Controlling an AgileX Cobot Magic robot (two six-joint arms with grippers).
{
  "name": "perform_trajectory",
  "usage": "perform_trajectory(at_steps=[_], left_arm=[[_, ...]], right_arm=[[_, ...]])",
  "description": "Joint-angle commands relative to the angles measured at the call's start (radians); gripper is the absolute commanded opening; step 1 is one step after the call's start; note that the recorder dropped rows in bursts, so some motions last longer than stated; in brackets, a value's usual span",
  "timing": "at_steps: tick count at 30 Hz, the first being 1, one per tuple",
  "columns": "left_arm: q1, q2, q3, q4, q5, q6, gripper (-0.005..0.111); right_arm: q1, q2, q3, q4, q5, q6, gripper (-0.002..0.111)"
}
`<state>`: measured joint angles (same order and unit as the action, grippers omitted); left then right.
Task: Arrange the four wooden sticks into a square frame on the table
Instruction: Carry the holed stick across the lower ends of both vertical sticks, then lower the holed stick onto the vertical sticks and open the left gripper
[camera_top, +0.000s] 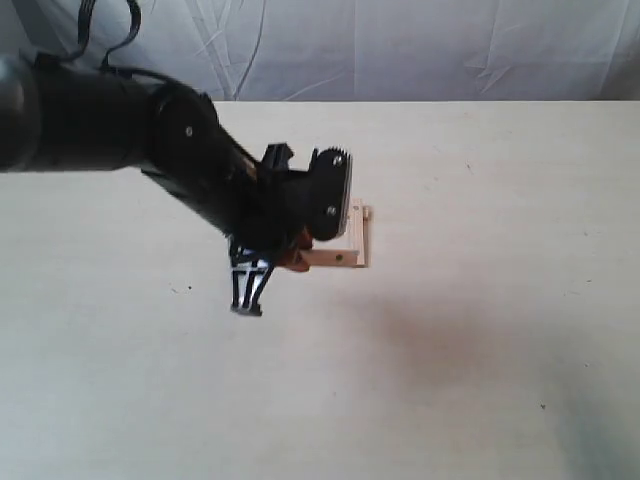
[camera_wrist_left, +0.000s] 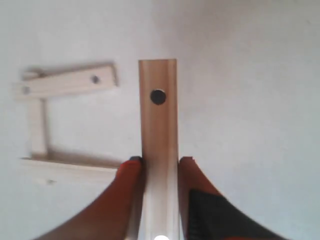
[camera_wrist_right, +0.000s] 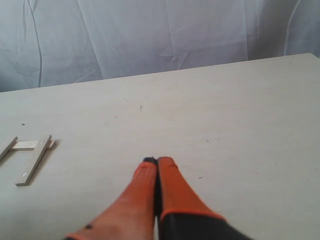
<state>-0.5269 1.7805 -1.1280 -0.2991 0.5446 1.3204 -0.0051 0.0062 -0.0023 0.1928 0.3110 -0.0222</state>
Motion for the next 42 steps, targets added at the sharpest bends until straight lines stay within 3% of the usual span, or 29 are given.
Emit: perform_trajectory(at_steps=[1,5,13,24,42], left_arm=[[-0.003,0.066,-0.157,0.010,0.030,-0.001,0.000],[-0.001,0.195,-0.253,0.100,0.031,0.006,0.000],[0.001,0.321,-0.334,0.110,0.000,0.004,0.000],[0.056,0.329,-0.336,0.085,0.036,-0.003,0.000],[0.056,0.329,-0.336,0.035,0.098,-0.001,0.000]], right_arm=[[-0.006,-0.006,0.002,-0.001,-0.007,-0.001,-0.001],[-0.006,-0.006,0.002,-0.001,-0.007,-0.001,-0.001],[-0.006,-0.006,0.002,-0.001,-0.007,-0.001,-0.001],[-0.006,-0.006,0.002,-0.001,-0.007,-0.001,-0.001],[-0.006,-0.006,0.002,-0.001,-0.007,-0.001,-0.001]])
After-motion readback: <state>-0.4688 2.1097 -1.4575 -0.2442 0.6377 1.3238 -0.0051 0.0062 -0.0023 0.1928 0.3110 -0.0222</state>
